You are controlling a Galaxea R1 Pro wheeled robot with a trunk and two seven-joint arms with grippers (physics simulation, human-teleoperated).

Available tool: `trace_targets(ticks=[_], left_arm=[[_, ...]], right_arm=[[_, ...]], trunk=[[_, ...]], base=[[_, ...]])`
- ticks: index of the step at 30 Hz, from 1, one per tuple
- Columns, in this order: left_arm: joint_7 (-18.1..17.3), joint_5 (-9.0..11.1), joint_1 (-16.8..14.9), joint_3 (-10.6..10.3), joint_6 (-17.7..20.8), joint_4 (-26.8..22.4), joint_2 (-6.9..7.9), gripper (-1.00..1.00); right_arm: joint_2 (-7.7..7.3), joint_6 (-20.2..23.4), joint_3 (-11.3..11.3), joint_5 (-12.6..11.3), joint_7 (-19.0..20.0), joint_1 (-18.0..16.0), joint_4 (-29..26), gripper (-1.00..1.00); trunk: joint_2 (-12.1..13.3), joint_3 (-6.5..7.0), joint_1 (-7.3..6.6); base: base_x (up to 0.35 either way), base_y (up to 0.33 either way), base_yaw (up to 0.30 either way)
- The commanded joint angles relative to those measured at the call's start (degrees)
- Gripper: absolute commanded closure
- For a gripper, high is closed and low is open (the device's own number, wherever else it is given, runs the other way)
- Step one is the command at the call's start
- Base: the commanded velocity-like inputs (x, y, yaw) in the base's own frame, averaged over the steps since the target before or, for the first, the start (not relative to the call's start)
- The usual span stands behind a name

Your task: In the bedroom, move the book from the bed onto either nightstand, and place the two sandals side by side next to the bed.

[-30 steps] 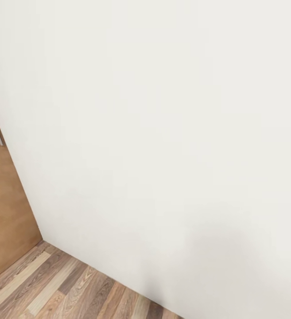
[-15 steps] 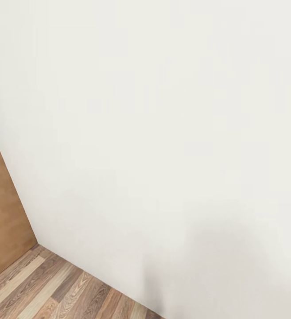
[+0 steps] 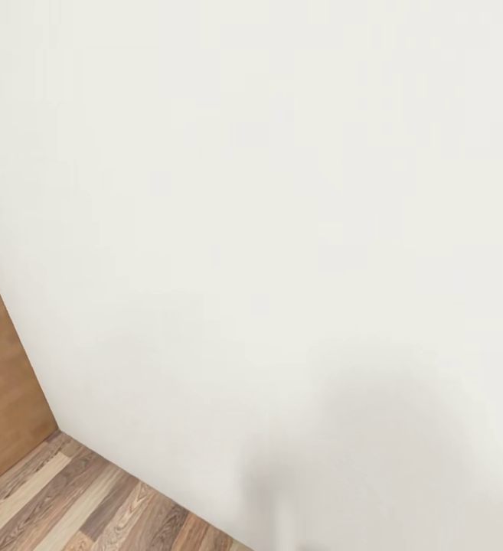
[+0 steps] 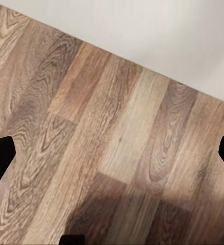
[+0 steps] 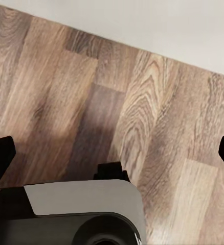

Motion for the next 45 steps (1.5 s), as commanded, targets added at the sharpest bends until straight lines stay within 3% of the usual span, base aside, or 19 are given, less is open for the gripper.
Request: trace_targets(ticks=[1, 16, 25, 45], left_arm=[[-0.02, 0.03, 0.02, 0.02, -0.09, -0.06, -0.01, -1.0], [-0.02, 0.1, 0.01, 0.02, -0.09, -0.06, -0.01, -1.0], [-0.04, 0.02, 0.01, 0.02, -0.09, -0.06, -0.01, -1.0], [-0.06, 0.02, 0.02, 0.02, -0.09, -0.06, -0.04, -1.0]], right_arm=[[0.02, -0.09, -0.1, -0.04, -0.02, 0.02, -0.07, -1.0], [0.02, -0.09, -0.1, -0.04, -0.02, 0.02, -0.07, -1.0], [0.0, -0.09, -0.1, -0.04, -0.02, 0.02, -0.07, -1.0], [0.01, -0.09, -0.1, -0.04, -0.02, 0.02, -0.07, -1.0]], trunk=[[-0.02, -0.03, 0.01], [-0.02, -0.03, 0.01], [-0.02, -0.04, 0.01], [-0.02, -0.4, 0.01]], base=[[0.048, 0.0, 0.0], [0.214, 0.0, 0.0], [0.039, 0.0, 0.009], [0.001, 0.0, 0.242]])
